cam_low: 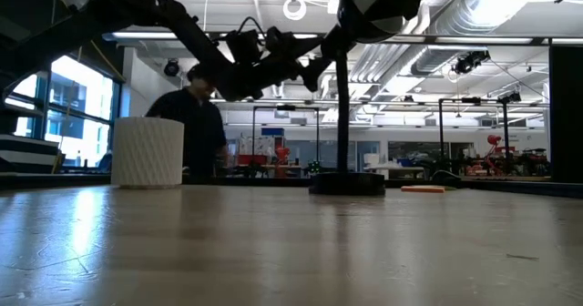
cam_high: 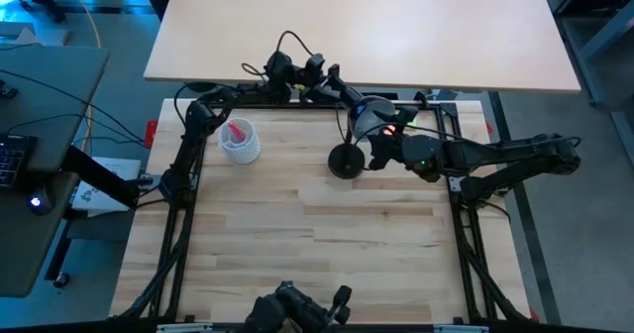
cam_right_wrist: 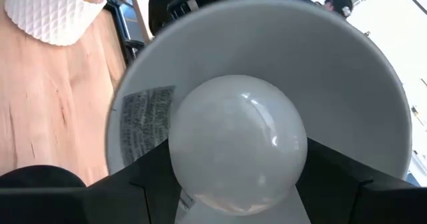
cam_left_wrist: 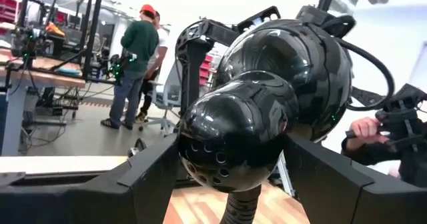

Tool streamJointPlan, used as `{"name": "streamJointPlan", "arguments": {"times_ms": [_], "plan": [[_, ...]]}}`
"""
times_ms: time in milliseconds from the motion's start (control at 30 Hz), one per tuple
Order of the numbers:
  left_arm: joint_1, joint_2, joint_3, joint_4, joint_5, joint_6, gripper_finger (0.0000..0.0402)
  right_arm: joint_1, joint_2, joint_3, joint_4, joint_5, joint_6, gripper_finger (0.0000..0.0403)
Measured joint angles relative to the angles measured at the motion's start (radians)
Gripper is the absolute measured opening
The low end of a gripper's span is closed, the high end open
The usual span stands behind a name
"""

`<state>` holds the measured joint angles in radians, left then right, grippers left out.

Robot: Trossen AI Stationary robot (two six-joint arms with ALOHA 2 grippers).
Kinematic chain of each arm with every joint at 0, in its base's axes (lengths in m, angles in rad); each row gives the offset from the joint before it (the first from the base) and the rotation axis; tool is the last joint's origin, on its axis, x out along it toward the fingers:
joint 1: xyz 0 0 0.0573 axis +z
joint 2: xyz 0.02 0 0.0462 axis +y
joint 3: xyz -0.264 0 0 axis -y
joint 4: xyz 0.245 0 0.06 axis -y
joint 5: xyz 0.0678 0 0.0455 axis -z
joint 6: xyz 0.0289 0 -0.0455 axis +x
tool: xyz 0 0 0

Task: Screw lightbulb
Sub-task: Insert the light bulb into the desk lamp

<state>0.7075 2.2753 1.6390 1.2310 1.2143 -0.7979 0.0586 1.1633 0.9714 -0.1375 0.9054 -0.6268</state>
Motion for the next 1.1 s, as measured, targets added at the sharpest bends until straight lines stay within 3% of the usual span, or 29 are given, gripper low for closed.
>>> {"name": "streamJointPlan", "arguments": {"times_ms": [367, 800, 1100], "plan": [[-0.026, 0.0, 0.0, -0.002, 0.038, 0.033, 0.0262, 0.018, -0.004, 0.0, -0.003, 0.054, 0.018, 0.0238], [-0.06, 0.0, -0.001, -0.001, 0.061, 0.032, 0.0262, 0.014, -0.114, 0.0, -0.072, -0.066, 0.184, 0.0238], [-0.071, 0.0, -0.001, -0.001, 0.061, 0.031, 0.0262, 0.006, -0.09, -0.064, 0.02, -0.047, 0.152, 0.0238]]}}
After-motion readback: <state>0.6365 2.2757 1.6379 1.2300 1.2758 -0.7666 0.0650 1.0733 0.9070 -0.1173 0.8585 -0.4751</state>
